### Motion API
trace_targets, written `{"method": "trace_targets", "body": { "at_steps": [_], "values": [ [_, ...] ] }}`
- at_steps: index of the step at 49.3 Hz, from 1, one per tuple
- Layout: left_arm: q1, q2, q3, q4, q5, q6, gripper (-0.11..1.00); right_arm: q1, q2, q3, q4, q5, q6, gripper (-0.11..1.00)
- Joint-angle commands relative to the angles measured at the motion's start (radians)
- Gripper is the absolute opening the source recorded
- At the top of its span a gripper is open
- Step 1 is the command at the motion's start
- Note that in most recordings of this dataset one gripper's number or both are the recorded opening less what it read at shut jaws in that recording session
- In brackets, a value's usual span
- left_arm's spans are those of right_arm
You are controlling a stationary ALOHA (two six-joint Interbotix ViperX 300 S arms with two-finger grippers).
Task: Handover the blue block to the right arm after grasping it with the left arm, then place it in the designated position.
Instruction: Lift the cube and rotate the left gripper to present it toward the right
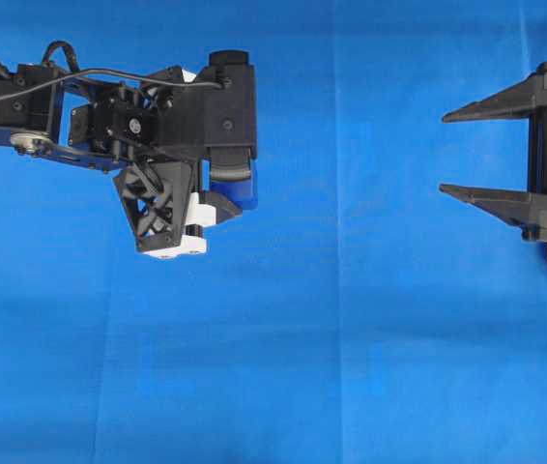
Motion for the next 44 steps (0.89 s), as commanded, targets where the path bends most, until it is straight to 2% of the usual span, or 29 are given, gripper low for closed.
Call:
{"method": "trace_targets", "body": {
  "at_steps": [1, 8, 15, 36, 44],
  "values": [
    [-0.002, -0.075, -0.002, 0.0, -0.021, 0.0, 0.49, -0.002, 0.005, -0.028, 0.003, -0.005, 0.0, 0.98],
    [-0.003, -0.094, 0.021, 0.0, -0.077, 0.002, 0.49, -0.002, 0.005, -0.028, 0.003, -0.005, 0.0, 0.98],
    [-0.003, -0.13, 0.071, 0.0, -0.19, 0.005, 0.49, -0.002, 0.005, -0.028, 0.003, -0.005, 0.0, 0.98],
    [-0.002, -0.282, 0.344, 0.003, -0.775, 0.014, 0.49, -0.002, 0.005, -0.029, 0.003, -0.005, 0.0, 0.98],
    [-0.002, -0.307, 0.419, 0.003, -0.939, 0.014, 0.49, -0.002, 0.005, -0.028, 0.003, -0.005, 0.0, 0.98]
  ]
}}
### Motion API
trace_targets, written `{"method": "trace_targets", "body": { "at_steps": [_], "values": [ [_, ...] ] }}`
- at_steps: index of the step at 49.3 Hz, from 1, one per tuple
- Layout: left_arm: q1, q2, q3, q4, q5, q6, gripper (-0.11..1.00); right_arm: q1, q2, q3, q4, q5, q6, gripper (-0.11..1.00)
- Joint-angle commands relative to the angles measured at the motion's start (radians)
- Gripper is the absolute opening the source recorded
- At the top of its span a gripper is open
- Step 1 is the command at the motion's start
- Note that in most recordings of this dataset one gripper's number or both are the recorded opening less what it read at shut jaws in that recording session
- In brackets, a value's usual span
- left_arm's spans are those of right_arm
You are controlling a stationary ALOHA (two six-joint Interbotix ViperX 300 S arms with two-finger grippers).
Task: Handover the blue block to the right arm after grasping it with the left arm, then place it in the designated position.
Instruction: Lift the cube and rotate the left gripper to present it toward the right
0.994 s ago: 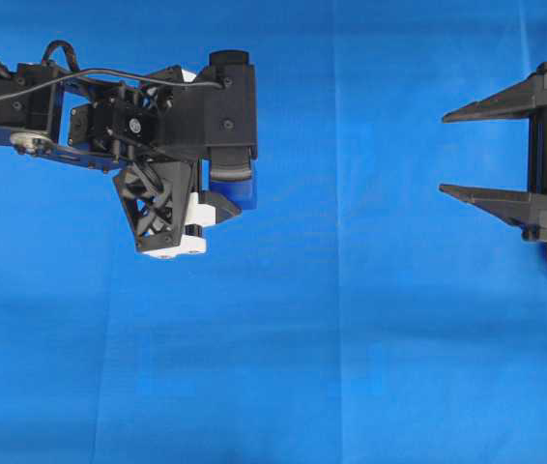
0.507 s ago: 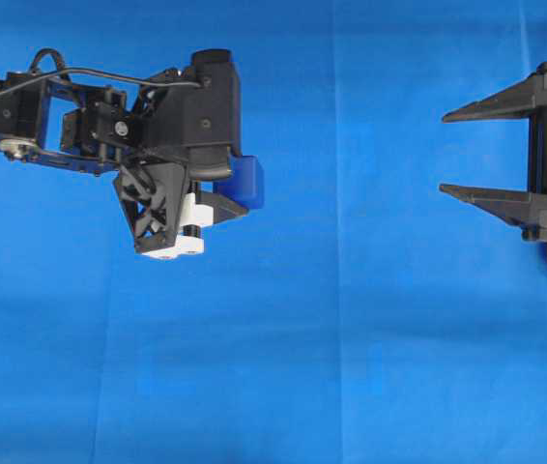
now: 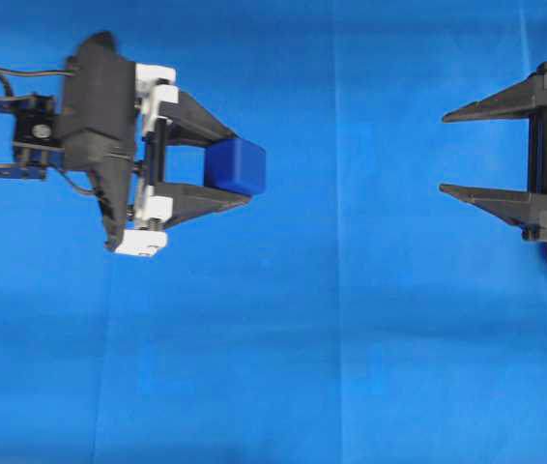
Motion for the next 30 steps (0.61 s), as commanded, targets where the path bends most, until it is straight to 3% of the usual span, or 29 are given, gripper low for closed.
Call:
{"method": "trace_targets", "body": {
  "at_steps": [1, 23, 30],
  "values": [
    [-0.003, -0.101, 0.015, 0.003, -0.08, 0.002, 0.49, -0.002, 0.005, -0.029, 0.003, -0.005, 0.0, 0.98],
    [0.003, -0.104, 0.025, 0.003, -0.087, 0.002, 0.49, -0.002, 0.005, -0.034, 0.002, -0.005, -0.002, 0.98],
    [0.003, -0.104, 0.025, 0.003, -0.087, 0.002, 0.49, -0.002, 0.005, -0.046, -0.026, -0.003, -0.035, 0.98]
  ]
}}
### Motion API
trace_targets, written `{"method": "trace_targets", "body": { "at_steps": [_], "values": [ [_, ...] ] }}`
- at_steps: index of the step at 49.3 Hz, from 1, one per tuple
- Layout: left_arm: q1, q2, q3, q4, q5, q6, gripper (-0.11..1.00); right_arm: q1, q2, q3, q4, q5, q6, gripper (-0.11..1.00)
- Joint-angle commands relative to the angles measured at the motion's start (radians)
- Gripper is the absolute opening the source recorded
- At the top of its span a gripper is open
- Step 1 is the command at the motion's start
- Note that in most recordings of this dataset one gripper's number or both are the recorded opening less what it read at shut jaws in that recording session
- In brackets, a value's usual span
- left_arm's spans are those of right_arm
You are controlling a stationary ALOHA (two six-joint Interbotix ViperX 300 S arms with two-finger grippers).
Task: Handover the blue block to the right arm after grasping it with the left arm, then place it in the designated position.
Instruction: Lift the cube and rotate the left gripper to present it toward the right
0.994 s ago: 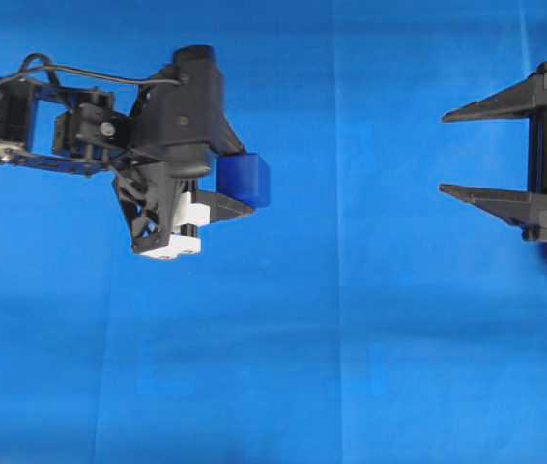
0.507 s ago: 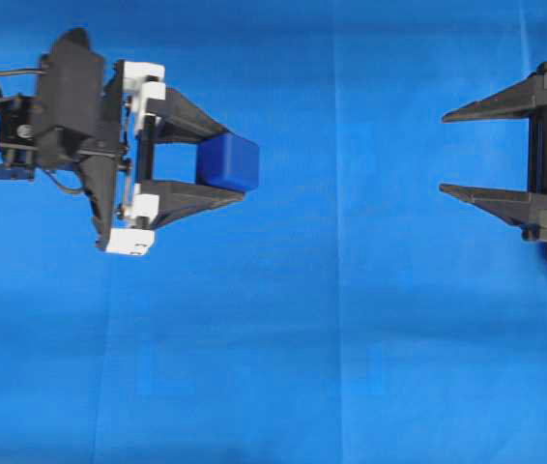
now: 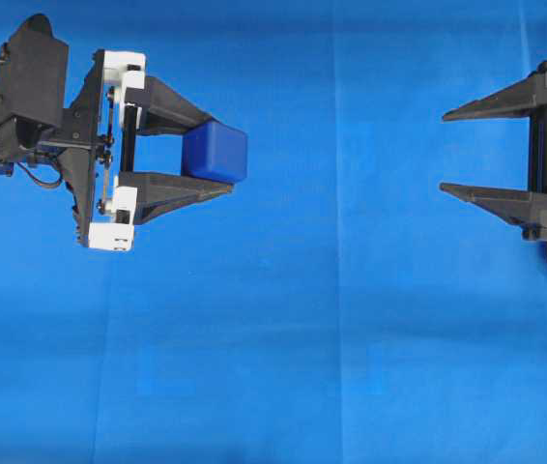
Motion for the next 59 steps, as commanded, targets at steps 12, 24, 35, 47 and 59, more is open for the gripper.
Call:
{"method": "trace_targets", "body": {
  "at_steps": [12, 24, 35, 47, 59],
  "values": [
    [0.003, -0.046, -0.012, 0.003, -0.009, 0.0, 0.49, -0.002, 0.005, -0.06, -0.153, 0.015, -0.161, 0.97],
    [0.003, -0.046, -0.012, 0.003, -0.011, 0.0, 0.49, -0.002, 0.005, -0.086, -0.261, 0.021, -0.356, 0.96],
    [0.003, -0.046, -0.012, 0.003, -0.009, -0.002, 0.49, -0.002, 0.003, -0.091, -0.365, 0.02, -0.545, 0.96],
    [0.003, -0.046, -0.012, 0.003, -0.011, -0.002, 0.49, -0.002, 0.015, -0.087, -0.442, 0.026, -0.686, 0.96],
    [0.005, -0.048, -0.012, 0.003, -0.011, -0.002, 0.49, -0.002, 0.031, -0.086, -0.462, 0.028, -0.715, 0.96]
  ]
}}
